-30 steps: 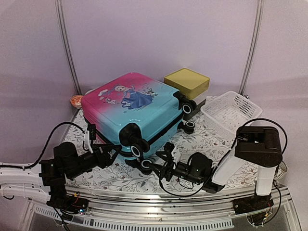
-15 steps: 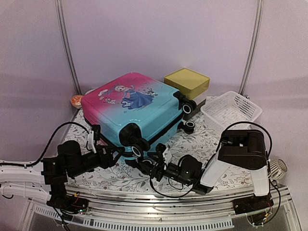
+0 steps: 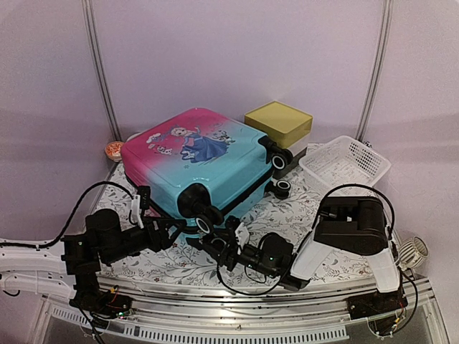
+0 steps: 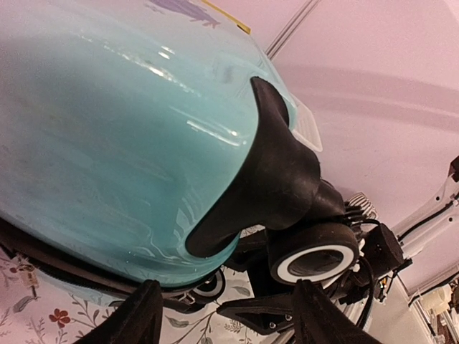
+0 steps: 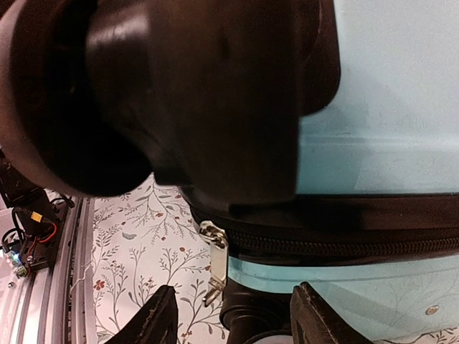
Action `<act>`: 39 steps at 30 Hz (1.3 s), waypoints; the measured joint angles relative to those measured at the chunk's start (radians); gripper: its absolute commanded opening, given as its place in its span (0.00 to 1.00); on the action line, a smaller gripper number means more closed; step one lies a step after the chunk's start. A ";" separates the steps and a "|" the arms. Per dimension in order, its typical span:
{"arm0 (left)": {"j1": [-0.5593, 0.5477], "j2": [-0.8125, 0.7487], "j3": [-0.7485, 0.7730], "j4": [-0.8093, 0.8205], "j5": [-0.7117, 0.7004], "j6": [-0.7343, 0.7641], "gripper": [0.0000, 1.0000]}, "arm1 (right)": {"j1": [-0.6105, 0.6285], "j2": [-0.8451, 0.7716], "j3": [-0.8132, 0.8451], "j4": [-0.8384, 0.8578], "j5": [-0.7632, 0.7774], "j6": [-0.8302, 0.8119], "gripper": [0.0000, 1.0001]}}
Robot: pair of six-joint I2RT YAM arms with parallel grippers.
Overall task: Open, take out, and arrange the luggage
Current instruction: Pick up the zipper from the luggage.
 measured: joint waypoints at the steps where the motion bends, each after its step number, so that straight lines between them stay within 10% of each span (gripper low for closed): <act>1: 0.000 0.000 0.000 0.000 0.001 0.002 0.64 | 0.002 0.005 0.000 0.003 0.002 -0.003 0.55; 39: 0.005 0.003 0.000 0.000 0.018 0.009 0.64 | 0.054 0.104 0.134 0.015 0.175 -0.057 0.31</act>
